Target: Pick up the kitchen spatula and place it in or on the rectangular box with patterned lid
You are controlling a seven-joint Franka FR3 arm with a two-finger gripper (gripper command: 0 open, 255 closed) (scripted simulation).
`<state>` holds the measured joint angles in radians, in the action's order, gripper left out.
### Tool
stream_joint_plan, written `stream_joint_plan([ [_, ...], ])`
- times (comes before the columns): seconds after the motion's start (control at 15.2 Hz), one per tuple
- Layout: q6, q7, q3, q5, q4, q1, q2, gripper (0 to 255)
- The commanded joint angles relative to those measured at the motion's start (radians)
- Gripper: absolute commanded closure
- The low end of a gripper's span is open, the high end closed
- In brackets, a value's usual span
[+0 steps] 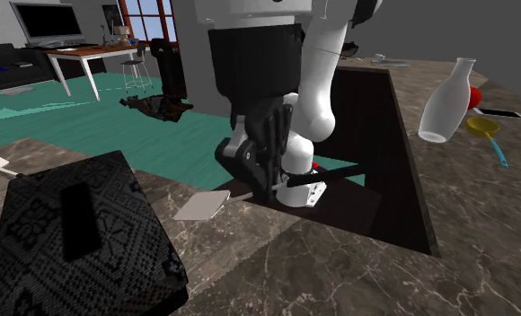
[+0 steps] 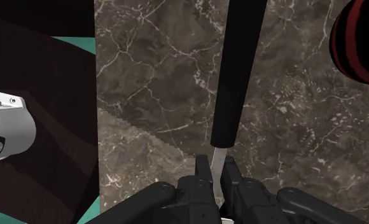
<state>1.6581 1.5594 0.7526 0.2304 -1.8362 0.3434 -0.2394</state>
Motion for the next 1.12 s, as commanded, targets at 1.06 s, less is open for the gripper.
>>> stream_joint_plan([
  [1.06,-0.069,-0.257,-0.145,-0.212,0.294,0.144,0.318,255],
])
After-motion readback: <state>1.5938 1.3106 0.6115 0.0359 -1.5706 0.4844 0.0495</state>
